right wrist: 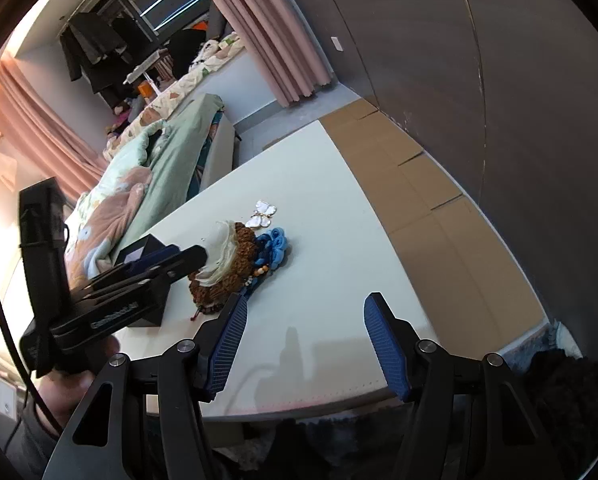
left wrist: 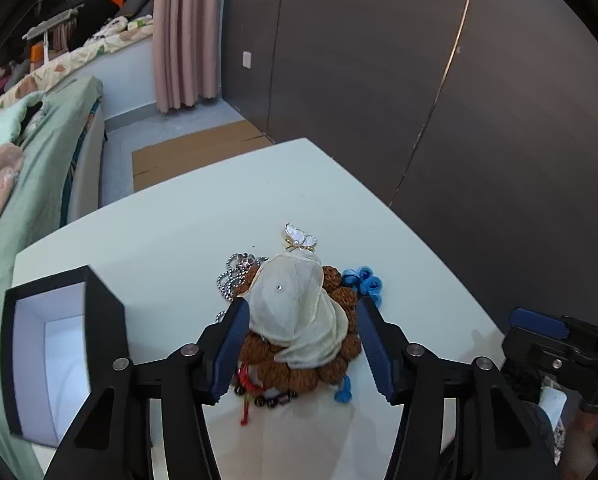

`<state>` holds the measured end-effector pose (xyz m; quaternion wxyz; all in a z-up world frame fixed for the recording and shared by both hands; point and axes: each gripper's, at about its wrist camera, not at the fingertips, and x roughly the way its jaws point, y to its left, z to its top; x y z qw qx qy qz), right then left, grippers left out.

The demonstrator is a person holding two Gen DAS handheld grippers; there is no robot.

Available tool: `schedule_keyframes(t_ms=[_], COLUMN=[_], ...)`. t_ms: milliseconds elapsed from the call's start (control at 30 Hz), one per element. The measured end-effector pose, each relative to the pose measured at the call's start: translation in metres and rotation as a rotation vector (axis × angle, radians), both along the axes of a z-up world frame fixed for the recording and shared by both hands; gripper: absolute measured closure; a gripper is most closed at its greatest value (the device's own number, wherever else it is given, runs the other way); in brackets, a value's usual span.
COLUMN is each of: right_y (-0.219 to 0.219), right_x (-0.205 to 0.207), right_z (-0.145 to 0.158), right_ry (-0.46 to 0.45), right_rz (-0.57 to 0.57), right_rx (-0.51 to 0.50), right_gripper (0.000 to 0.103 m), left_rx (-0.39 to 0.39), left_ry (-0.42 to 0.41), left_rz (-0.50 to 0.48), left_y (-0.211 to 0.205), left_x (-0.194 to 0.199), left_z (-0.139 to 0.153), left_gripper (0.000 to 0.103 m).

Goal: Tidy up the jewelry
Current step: 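Lower the left tool onto the white flower and close on it, then lift the white flower with the left tool while the right tool grasps the brown bead bracelet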

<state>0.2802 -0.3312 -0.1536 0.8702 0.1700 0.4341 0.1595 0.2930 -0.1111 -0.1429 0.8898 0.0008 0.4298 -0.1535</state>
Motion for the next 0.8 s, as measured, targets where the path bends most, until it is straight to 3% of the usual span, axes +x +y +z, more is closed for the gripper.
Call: schedule_keyframes(t_ms=[133,167,200,233,333,600,800], right_y=[0.001,0.002,0.003,0.004,0.013,0.04,0.066], right_x=[0.006,0.008,0.01,0.012,0.019,0.038,0.048], right_z=[-0.002,-0.003,-0.003,-0.003,-0.002,-0.003,-0.004], right_ry=[0.011,0.014,0.016,0.018,0.024,0.058,0.086], right_rz=[0.003,0.005,0.008,0.012,0.03,0.086,0.121], right_rx=[0.003,0.006,0.01,0.014,0.026,0.079,0.064], right_gripper=[0.04,0.04,0.04,0.04,0.04,0.04,0.05], left_rx=[0.031,0.041,0.052,0.059,0.024,-0.033,-0.051], left_ry=[0.003,0.0,0.006,0.02,0.013,-0.077,-0.124], left_rz=[0.001,0.001,0.001,0.001,0.008,0.038,0.067], left_y=[-0.003,-0.004,-0.004,-0.004,0.003,0.034,0.054], left_x=[0.01,0.011,0.012,0.014,0.013,-0.007,-0.016], left_z=[-0.007,-0.008,-0.01,-0.012,-0.009,0.037,0.066], left_gripper=[0.057,0.069,0.092,0.1,0.1,0.1,0.1])
